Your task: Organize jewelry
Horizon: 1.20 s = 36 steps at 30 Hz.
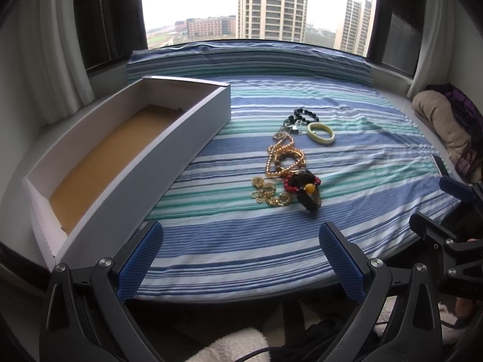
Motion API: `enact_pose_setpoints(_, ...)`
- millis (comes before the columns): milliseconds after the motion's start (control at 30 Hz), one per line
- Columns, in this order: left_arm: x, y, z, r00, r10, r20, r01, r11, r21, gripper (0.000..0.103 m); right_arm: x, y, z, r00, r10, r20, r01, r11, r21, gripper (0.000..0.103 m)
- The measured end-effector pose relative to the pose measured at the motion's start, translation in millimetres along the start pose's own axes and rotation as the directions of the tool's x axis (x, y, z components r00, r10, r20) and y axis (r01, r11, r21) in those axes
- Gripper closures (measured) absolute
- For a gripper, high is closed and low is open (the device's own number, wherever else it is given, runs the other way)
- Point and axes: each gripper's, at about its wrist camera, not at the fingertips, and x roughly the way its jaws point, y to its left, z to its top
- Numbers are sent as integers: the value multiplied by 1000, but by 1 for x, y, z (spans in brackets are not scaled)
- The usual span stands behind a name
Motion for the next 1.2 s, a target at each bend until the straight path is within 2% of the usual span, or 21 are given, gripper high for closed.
enact_pose_setpoints(433,-3,-7,0,1000,-16,16,16,999,35,0,3,-7,-2,1000,18,2,-18,999,26,10)
enact_pose_setpoints(967,-2,-4,1,999,-23,25,22,999,25,0,2,-14,-2,999,50,5,-51,996,72,10)
enact_pose_setpoints(1200,-2,-4,2,999,-18,31,17,999,27,0,2,-17,-1,996,90,13,-91,991,98,10)
